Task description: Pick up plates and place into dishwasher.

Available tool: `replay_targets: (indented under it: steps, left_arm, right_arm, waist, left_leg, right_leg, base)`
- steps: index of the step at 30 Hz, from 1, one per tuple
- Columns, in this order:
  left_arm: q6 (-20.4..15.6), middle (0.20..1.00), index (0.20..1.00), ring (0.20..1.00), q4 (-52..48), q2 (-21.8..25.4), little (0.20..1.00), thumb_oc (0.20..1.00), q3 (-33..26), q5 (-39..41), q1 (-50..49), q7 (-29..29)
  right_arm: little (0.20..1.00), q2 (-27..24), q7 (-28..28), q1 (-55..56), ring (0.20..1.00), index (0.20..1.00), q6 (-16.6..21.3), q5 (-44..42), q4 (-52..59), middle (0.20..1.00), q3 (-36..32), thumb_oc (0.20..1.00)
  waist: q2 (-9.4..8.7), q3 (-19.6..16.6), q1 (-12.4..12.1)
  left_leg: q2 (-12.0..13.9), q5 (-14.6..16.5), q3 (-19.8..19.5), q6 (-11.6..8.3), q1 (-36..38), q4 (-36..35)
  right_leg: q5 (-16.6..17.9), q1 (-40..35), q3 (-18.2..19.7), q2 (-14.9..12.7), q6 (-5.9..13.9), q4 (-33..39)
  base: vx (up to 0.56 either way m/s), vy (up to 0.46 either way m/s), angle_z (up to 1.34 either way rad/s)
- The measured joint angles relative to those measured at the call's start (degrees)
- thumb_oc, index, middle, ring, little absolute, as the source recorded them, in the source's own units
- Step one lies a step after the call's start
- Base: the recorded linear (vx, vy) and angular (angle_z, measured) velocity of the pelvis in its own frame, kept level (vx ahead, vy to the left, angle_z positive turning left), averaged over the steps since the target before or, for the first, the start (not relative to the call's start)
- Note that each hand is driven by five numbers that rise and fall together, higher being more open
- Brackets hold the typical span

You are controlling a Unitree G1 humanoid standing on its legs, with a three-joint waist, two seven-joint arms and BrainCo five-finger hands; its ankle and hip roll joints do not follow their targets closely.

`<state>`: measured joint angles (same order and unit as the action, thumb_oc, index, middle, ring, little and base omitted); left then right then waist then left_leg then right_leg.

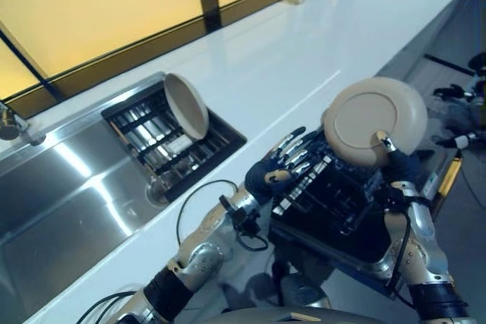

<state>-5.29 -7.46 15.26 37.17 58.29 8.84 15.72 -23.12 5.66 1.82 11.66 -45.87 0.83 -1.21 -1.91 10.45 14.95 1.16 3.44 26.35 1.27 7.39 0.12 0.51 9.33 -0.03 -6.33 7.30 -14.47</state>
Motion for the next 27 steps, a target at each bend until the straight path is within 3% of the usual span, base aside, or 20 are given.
replay_targets:
  steps: [1,3,5,7,13,22,27]
  left_arm:
    - [0.60,1.000,1.000,1.000,0.24,-0.10,1.000,1.000,0.05,0.00,-0.52,0.03]
    - [0.99,1.000,1.000,1.000,0.21,1.36,1.000,1.000,0.06,-0.01,-1.53,0.18]
    - [1.02,1.000,1.000,1.000,0.71,2.27,1.000,1.000,0.04,-0.03,-2.70,0.33]
    - [1.03,1.000,1.000,1.000,0.75,2.42,1.000,1.000,-0.12,-0.04,-2.80,0.59]
    - [2.35,1.000,1.000,1.000,0.75,2.56,1.000,1.000,-0.23,-0.03,-3.14,0.99]
    - [5.69,1.000,1.000,1.000,0.75,6.21,1.000,1.000,-1.48,-0.16,-6.42,3.44]
    - [6.52,1.000,1.000,1.000,0.75,7.54,1.000,1.000,-2.53,-0.25,-6.70,4.05]
  right_arm:
    - [0.200,-0.11,1.48,0.04,0.200,0.200,0.24,1.01,-0.21,0.200,-0.21,0.200]
    - [0.200,0.19,3.46,0.04,0.200,0.200,0.59,2.83,-0.17,0.200,-0.20,0.200]
    - [0.200,-0.29,5.04,-1.28,0.200,0.200,0.65,4.91,-1.16,0.200,-0.20,0.200]
    - [0.200,-0.52,5.76,-1.58,0.200,0.200,0.46,6.53,-1.59,0.200,-0.19,0.200]
    - [0.200,-2.77,2.55,-1.54,0.200,0.200,-2.81,9.94,-5.38,0.200,-0.06,0.200]
    - [0.200,-3.23,0.90,-0.12,0.200,0.200,-7.07,15.16,-12.72,0.200,2.78,0.200]
    - [0.200,-3.51,1.09,-0.18,0.200,0.200,-8.57,17.26,-18.83,0.200,4.35,0.200]
  waist:
    - [0.52,0.23,-0.29]
    - [-0.49,-0.21,-0.41]
    - [0.64,-0.15,-0.96]
    - [1.37,-0.41,-2.08]
    - [0.94,-0.61,-2.17]
    - [-2.92,-2.18,-4.97]
    - [-4.02,-2.34,-6.58]
  left_leg:
    - [1.19,0.32,-0.22,-0.57,-0.24,1.00]
    - [1.58,1.17,-1.39,-2.04,-0.56,2.94]
    - [2.58,1.57,-3.72,-2.63,-0.76,3.76]
    - [3.33,1.59,-4.78,-2.68,-0.79,3.51]
    - [4.29,2.18,-6.07,-3.84,-1.04,4.65]
    - [3.61,2.20,-8.35,-3.44,-3.22,7.03]
    - [3.91,3.19,-9.51,-3.07,-5.24,10.20]
  right_leg:
    - [-0.94,0.95,0.38,-0.48,-0.12,-3.49]
    - [-2.16,-2.67,1.21,-2.01,0.50,0.58]
    - [-1.28,-5.19,0.65,0.00,-2.23,4.92]
    - [-0.54,-5.33,0.70,1.36,-3.16,6.01]
    - [-0.27,-6.96,-0.39,1.59,-3.41,6.78]
    - [0.21,-7.02,-2.57,0.09,-2.74,6.70]
    - [0.09,-6.97,-3.57,-0.37,-2.14,6.66]
  base:
    - [0.06,-0.100,0.05]
    - [0.10,-0.128,0.08]
    - [0.09,-0.138,-0.10]
    - [0.07,-0.136,-0.24]
    - [0.06,-0.095,0.06]
    - [0.02,-0.074,0.14]
    - [0.04,-0.062,0.11]
